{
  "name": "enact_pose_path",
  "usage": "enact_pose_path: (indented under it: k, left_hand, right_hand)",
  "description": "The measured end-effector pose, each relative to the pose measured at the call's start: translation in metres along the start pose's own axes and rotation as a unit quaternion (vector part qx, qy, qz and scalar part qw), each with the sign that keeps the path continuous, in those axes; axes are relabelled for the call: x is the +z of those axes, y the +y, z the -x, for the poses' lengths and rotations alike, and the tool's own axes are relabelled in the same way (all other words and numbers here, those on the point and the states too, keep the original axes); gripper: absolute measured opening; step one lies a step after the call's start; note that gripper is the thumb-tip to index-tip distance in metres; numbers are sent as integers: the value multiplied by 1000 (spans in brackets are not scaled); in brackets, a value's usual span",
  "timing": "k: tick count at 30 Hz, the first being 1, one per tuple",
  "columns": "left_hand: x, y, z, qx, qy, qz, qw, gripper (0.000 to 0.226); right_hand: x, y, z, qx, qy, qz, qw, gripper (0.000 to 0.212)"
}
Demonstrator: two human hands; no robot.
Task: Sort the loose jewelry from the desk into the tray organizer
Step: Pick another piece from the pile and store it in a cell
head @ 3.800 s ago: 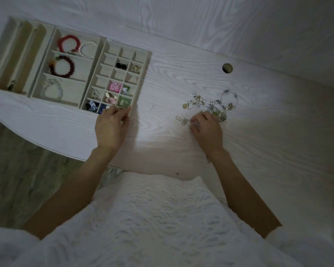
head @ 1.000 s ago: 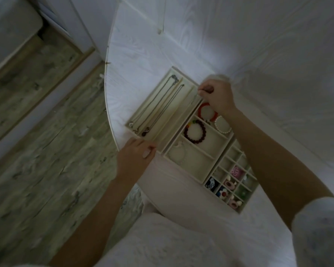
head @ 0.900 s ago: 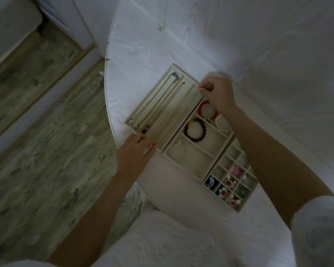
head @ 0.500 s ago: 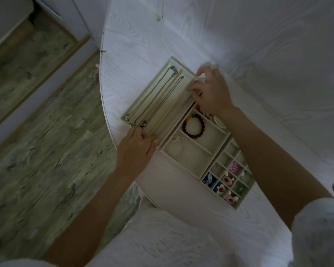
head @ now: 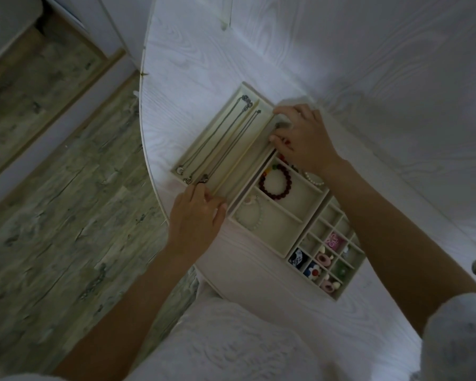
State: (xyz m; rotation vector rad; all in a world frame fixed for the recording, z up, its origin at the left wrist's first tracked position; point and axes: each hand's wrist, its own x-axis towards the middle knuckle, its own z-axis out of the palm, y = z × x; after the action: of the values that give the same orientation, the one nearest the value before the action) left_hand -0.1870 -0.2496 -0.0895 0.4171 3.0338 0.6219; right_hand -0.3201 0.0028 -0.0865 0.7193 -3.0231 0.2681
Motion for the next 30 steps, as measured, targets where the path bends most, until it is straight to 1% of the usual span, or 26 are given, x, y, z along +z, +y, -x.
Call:
enact_pose_path:
  k: [3,9,12,14,16,17,19,21,23,25,26,28,30]
  left_hand:
    - [2,-2,1,6,-14,-15,1000,34]
    - [3,1,1,3,-27,5,1000,38]
    - [2,3,-1,-7,-40,23,999,41]
    - [0,4,-1,-6,-40,38,998,40]
    - [-3,5,0,0,-30,41,999,38]
    - [-5,5,0,5,-21,38,999,36]
    - [-9,7,-1,20,-1,42,999,31]
    - [-13,16,-3,61,24,68,996,26]
    - [-16,33,-5,114,30,109,987,25]
    - [-18,54,-7,163,19,143,976,27]
    - [-16,73,-6,197,2,153,968,28]
    - [-9,102,-4,243,-44,150,957,30]
    - [2,139,4,269,-118,140,946,34]
  right_hand:
    - [3,-2,2,20,-24,11,999,40]
    - [2,1,-1,39,-20,20,999,39]
    - [5,-1,-1,95,-19,-5,995,38]
    - [7,-2,-2,144,-13,-41,989,37]
    - [8,-6,-2,183,3,-105,977,40]
    - [7,-10,-1,198,19,-142,970,41]
    - [-3,-20,7,228,74,-215,947,35]
    - [-24,-33,30,244,127,-249,928,28]
    - [-48,-48,69,241,169,-224,929,25]
    - [-64,-63,117,257,181,-182,932,29]
    - [-70,-67,154,285,183,-153,928,30]
    - [-69,-74,214,346,162,-120,916,26]
    - [-64,-77,279,429,126,-100,889,21]
